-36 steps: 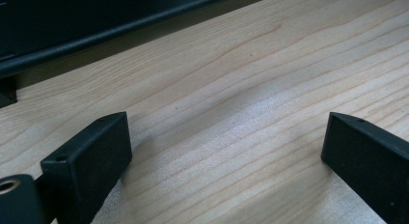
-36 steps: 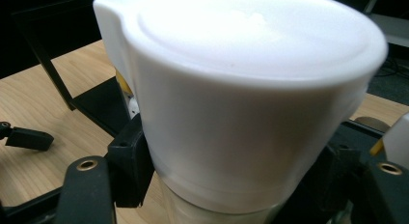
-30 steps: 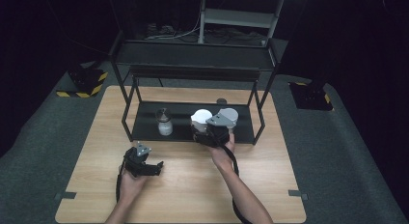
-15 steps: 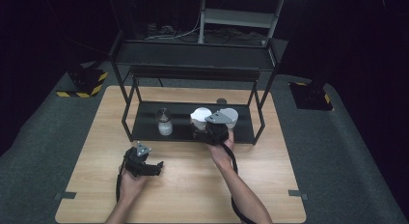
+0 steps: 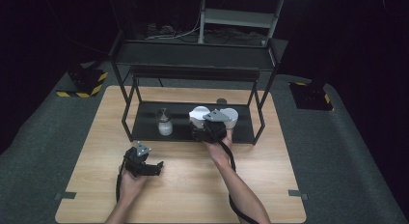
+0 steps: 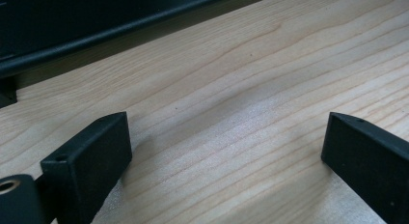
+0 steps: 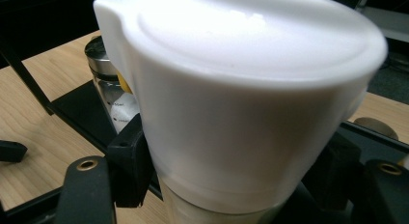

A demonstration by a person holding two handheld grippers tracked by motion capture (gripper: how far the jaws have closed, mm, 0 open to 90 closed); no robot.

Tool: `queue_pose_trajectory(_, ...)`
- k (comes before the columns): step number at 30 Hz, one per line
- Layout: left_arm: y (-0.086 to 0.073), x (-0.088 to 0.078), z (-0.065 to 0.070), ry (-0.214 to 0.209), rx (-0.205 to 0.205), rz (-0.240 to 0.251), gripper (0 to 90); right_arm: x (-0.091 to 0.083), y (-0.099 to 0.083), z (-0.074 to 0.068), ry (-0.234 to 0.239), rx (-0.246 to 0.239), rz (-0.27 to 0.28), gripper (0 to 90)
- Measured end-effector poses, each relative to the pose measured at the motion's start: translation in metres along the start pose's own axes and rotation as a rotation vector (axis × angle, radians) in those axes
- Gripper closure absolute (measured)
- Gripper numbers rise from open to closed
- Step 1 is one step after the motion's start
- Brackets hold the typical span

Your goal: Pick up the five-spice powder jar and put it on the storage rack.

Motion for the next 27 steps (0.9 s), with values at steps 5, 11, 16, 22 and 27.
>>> queue_pose_trajectory(5,0.000,0.000,0.000,-0.001,0.000,0.000,3.7,0.007,0.002,0.001,-0.006,0.015,-0.009,30.8)
queue_pose_trajectory(11,0.000,0.000,0.000,-0.002,-0.002,0.002,3.9,0.014,0.002,-0.001,-0.012,0.016,-0.022,30.8)
queue_pose_trajectory(16,0.000,0.000,0.000,-0.001,0.002,0.000,4.0,0.019,0.000,-0.002,-0.019,0.018,-0.034,30.8)
queue_pose_trajectory(22,0.000,0.000,0.000,-0.002,0.001,0.000,4.0,0.023,-0.001,-0.001,-0.022,0.027,-0.032,30.8)
queue_pose_trajectory(27,0.000,0.000,0.000,-0.002,0.001,0.000,4.1,0.026,-0.001,-0.003,-0.028,0.026,-0.033,30.8)
Point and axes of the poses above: each handheld gripper's, and its own axes: x roughly forward along the jaws, y roughly out of its top, z roughly to its right, the point moved 2 cm from there along x, roughly forward along the jaws, and after that the axes turned 11 degrees about -z, right-handed, at the moved point
